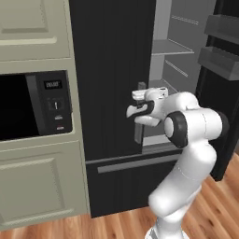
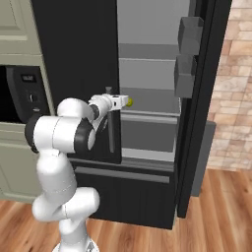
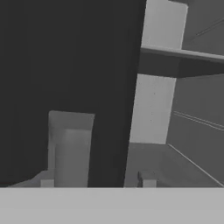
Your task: Retrieve the kiwi and pear from the fridge and place them into the bowl on the dining table.
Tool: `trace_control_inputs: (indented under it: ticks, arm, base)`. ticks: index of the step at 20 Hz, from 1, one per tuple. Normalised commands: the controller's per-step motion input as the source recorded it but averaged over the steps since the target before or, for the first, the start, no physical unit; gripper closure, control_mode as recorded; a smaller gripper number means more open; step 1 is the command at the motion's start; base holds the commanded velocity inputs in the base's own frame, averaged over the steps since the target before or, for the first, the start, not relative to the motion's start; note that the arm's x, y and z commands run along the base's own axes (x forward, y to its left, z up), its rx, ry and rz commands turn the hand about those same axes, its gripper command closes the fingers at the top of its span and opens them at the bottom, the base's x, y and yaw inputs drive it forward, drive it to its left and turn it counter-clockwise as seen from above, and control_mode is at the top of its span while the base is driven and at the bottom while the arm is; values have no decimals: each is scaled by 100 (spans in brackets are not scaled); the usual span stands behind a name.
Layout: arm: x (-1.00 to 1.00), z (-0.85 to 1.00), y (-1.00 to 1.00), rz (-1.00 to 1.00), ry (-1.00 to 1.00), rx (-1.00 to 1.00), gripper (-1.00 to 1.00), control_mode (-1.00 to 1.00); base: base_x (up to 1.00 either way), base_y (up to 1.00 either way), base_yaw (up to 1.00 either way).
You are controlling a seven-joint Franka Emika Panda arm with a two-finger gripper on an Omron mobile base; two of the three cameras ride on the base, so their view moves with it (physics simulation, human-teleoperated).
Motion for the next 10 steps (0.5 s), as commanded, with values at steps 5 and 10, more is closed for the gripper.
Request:
trace_control_inputs:
  ticks: [5, 10]
  arm:
    - [-100, 100, -39, 0, 44, -8, 100, -100]
    - [-100, 100, -8, 0, 56, -7, 100, -100]
  base:
    - [0, 0, 0]
    - [0, 0, 0]
